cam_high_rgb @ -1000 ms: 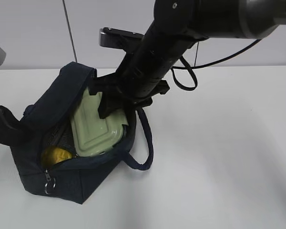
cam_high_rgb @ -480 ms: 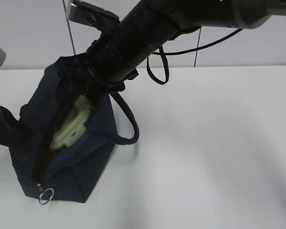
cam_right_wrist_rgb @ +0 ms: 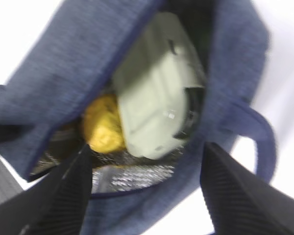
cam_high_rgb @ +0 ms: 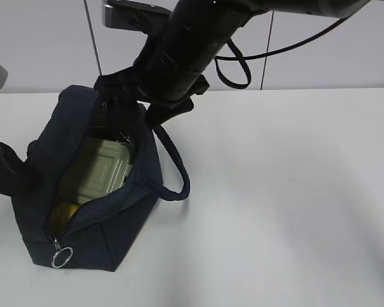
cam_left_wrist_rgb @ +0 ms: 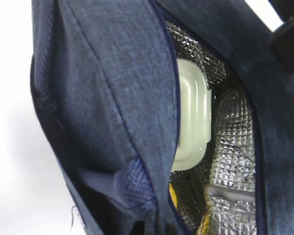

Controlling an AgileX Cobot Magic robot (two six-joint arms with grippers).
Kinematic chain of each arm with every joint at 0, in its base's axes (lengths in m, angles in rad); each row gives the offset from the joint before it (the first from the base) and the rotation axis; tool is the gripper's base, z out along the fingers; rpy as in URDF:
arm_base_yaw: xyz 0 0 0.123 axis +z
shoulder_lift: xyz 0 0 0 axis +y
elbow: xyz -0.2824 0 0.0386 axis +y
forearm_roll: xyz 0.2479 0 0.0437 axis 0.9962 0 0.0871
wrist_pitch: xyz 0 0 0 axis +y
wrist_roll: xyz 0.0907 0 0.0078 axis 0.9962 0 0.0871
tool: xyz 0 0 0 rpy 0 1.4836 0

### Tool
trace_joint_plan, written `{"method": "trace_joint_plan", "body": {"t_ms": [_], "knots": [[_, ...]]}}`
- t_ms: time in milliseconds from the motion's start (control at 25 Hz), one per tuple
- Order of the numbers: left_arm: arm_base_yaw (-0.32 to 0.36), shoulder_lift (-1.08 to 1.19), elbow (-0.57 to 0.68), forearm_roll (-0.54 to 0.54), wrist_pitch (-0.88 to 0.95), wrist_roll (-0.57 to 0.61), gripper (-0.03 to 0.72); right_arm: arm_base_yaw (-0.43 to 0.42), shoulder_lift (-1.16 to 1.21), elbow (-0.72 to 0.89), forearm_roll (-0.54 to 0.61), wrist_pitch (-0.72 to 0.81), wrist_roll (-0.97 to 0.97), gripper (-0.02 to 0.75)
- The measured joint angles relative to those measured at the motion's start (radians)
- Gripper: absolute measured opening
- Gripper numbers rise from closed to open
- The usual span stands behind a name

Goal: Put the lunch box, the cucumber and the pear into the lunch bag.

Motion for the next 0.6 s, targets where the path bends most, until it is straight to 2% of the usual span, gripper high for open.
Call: {"method": "trace_joint_plan", "body": {"t_ms": [240,520,600], "knots": [[0.000,0.000,0.000,0.000,0.000,0.000,0.001,0.000,0.000,0.000,-0.074,0.022,0.070,0.523],[0.000,0.000,0.000,0.000,0.000,0.000,0.001,0.000,0.042,-0.002,-0.075,0.025,0.078,0.472],[0.000,0.000,0.000,0.000,0.000,0.000,0.001,0.000,0.061,-0.002,-0.075,0.025,0.078,0.432]]}}
